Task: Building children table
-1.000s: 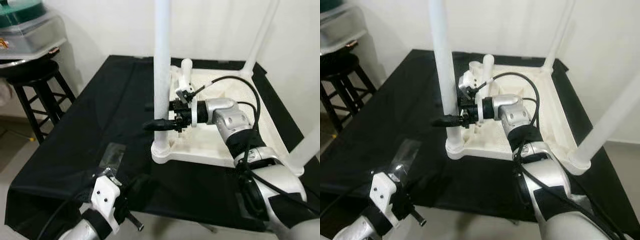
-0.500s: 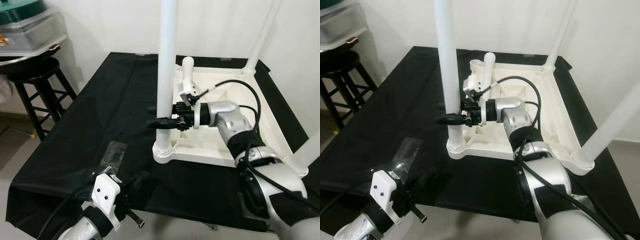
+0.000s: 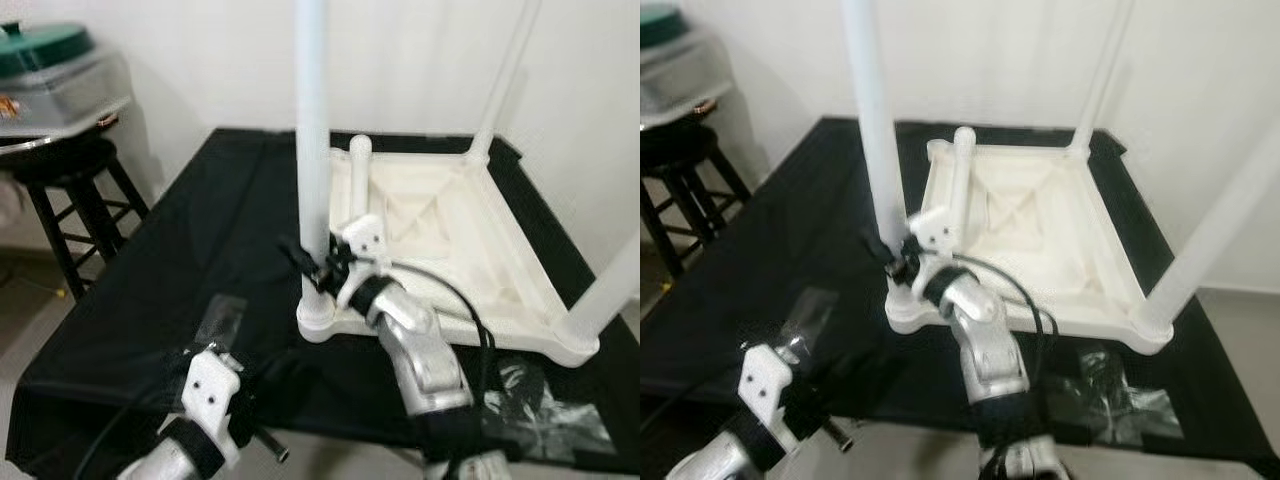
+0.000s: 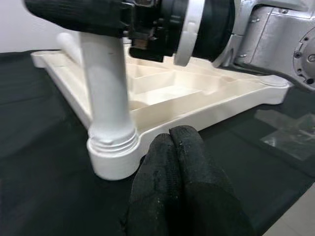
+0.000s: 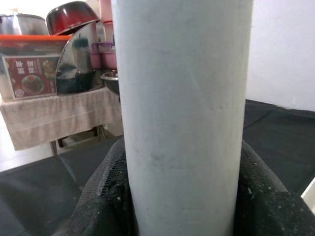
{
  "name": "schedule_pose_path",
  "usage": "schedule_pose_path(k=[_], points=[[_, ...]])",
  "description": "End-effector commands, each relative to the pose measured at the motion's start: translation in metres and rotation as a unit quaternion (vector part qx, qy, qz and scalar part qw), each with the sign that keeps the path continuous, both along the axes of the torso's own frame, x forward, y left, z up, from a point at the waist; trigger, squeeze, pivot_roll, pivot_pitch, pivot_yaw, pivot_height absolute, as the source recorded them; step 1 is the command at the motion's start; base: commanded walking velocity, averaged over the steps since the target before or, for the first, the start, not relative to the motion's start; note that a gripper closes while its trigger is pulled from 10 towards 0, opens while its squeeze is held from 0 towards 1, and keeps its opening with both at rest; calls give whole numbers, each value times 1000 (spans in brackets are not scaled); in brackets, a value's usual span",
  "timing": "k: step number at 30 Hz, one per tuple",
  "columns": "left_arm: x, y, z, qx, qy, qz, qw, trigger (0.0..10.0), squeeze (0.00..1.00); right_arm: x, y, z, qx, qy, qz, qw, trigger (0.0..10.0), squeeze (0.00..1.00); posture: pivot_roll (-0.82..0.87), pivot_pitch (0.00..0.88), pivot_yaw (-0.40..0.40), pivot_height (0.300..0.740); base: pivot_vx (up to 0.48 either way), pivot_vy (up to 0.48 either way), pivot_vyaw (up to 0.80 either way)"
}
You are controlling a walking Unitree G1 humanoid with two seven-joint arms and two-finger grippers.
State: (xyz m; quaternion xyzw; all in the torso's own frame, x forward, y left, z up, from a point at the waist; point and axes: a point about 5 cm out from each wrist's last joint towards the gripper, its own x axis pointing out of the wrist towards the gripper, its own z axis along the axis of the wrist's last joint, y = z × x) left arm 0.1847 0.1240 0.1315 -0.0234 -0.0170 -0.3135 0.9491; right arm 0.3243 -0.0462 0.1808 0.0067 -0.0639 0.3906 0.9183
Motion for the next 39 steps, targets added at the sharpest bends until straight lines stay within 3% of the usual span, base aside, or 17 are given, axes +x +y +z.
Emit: schedule_pose_path(k=[1, 2, 3, 8, 10, 11, 13, 14, 15, 19, 27, 28, 29, 30, 39], points=[[-1, 4, -5, 7, 13, 9, 1000, 10000, 0, -6, 3, -38, -35, 90, 11, 995, 118, 0, 52, 105, -7, 740, 0, 0, 0], [-1, 4, -5, 8, 12, 13, 1000, 10000, 0, -9, 3, -37, -30, 96, 9, 995, 10000, 0, 57, 105, -10, 740, 0, 0, 0], [0, 4, -5, 7, 11, 15, 1000, 10000, 0, -11, 4, -34, -17, 107, 28, 994, 10000, 1000, 57, 100, -12, 740, 0, 0, 0], [0, 2, -5, 7, 12, 13, 1000, 10000, 0, -20, 5, -20, -8, 101, 87, 991, 10000, 1000, 56, 95, -12, 740, 0, 0, 0], [0, 2, -6, 6, 13, 12, 1000, 10000, 0, -11, 0, -11, -16, 81, 118, 990, 10000, 1000, 54, 91, -12, 740, 0, 0, 0], [1, 1, -6, 6, 14, 11, 1000, 10000, 0, -1, -6, -5, -20, 75, 145, 986, 10000, 75, 52, 83, -11, 740, 0, 0, 0], [1, 0, -6, 5, 14, 11, 1000, 10000, 0, 7, -12, 2, -28, 61, 169, 983, 10000, 75, 54, 81, -11, 740, 0, 0, 0], [2, 0, -7, 5, 14, 10, 1000, 10000, 0, 18, -19, 8, -36, 56, 185, 980, 10000, 0, 61, 75, -14, 740, 0, 0, 0], [2, -1, -7, 5, 14, 10, 1000, 10000, 0, 28, -24, 12, -50, 50, 195, 978, 10000, 0, 68, 70, -15, 740, 0, 0, 0], [3, -1, -9, 8, 16, 12, 1000, 10000, 0, 43, -32, 24, -72, 49, 227, 970, 10000, 0, 74, 59, -18, 740, 0, 0, 0], [3, -2, -10, 9, 18, 13, 1000, 10000, 0, 52, -34, 33, -87, 73, 248, 962, 10000, 0, 83, 51, -16, 740, 0, 0, 0], [2, -2, -11, 9, 19, 12, 1000, 10000, 0, 53, -34, 34, -86, 76, 254, 960, 7098, 0, 85, 50, -13, 740, 0, 0, 0], [2, -2, -11, 9, 19, 12, 1000, 10000, 0, 53, -34, 34, -86, 76, 254, 960, 7098, 0, 85, 50, -13, 740, 0, 0, 0], [2, -2, -11, 9, 20, 12, 1000, 10000, 0, 53, -33, 34, -85, 78, 258, 959, 0, 0, 86, 49, -13, 740, 0, 0, 0], [2, -3, -12, 10, 20, 12, 1000, 10000, 0, 54, -36, 32, -73, 73, 272, 957, 0, 0, 80, 49, -13, 740, 0, 0, 0]])
